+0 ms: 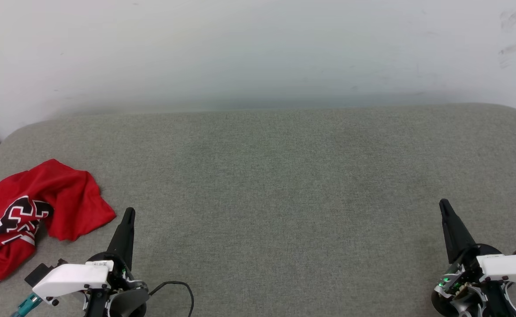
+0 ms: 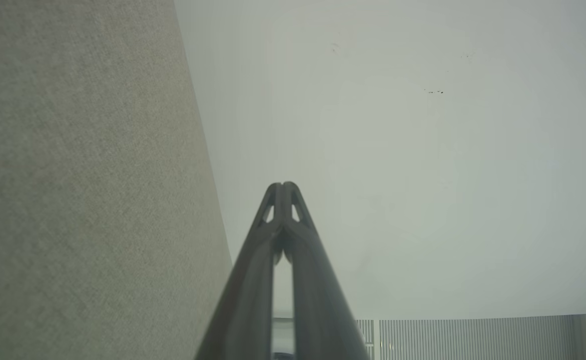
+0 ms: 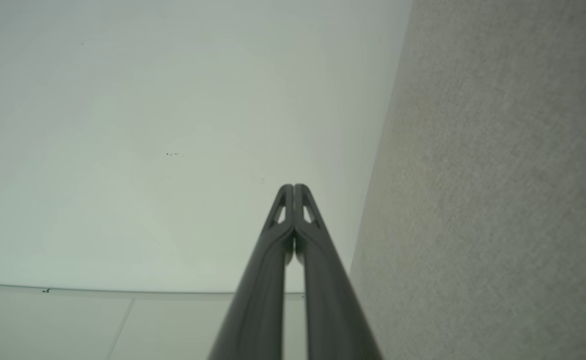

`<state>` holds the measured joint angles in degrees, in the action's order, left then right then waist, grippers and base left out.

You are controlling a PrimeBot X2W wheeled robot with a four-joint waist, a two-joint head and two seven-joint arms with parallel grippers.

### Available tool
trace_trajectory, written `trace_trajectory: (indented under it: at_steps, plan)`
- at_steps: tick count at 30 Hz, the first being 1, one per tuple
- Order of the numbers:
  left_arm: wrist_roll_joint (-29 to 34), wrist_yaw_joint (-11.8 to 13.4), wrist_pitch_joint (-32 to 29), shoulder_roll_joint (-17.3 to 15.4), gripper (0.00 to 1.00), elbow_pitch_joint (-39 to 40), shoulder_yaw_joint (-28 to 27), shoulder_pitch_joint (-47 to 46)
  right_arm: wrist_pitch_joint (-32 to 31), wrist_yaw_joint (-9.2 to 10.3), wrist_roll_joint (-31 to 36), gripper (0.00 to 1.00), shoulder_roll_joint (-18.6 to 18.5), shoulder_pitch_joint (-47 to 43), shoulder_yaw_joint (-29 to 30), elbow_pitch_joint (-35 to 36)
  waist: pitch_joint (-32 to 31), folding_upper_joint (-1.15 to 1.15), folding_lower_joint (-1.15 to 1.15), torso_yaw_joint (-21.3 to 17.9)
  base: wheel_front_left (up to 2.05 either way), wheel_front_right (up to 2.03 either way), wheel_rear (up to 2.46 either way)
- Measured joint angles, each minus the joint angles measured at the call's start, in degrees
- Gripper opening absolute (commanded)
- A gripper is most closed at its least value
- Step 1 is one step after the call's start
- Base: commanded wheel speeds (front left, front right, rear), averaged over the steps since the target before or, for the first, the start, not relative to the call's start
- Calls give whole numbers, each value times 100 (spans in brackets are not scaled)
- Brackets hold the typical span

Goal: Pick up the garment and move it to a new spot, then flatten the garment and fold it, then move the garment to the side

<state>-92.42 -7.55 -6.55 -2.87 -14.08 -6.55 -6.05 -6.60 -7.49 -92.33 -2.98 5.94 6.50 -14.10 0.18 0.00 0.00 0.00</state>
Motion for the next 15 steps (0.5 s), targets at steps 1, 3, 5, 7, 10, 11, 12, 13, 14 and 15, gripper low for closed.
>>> trace_trajectory:
  at_steps: [1,3,5,7,10,11,12,13,14,15]
  plan:
    - [0,1,0,0,0,0,0,0,0,0,0,0,0,0,0,0,0,0,0,0,0,0,0]
    - [0,1,0,0,0,0,0,0,0,0,0,0,0,0,0,0,0,0,0,0,0,0,0]
    - [-1,1,0,2,100,-9,1,4,0,0,0,100,0,-5,0,-10,0,0,0,0,0,0,0]
    - [-1,3,0,9,100,-99,14,68,0,0,0,100,0,-76,-2,-100,0,0,0,0,0,0,0]
    - [-2,5,15,21,100,-241,36,231,5,1,1,100,0,-236,-3,-238,1,0,0,0,0,0,0]
    - [-1,5,30,23,100,-248,43,265,35,1,8,100,1,-271,-9,-252,1,0,0,0,0,0,0]
    - [2,5,65,25,100,-237,47,269,58,1,18,100,1,-276,-10,-250,1,0,0,0,0,0,0]
    - [21,5,87,26,100,-215,48,269,83,1,42,100,1,-273,-14,-241,2,0,0,0,0,0,0]
    - [63,5,124,27,100,-200,48,269,113,1,86,100,1,-272,-15,-231,3,0,0,-1,0,0,0]
    - [113,5,147,26,100,-189,42,269,147,1,126,100,1,-273,-16,-222,4,0,0,-1,0,0,0]
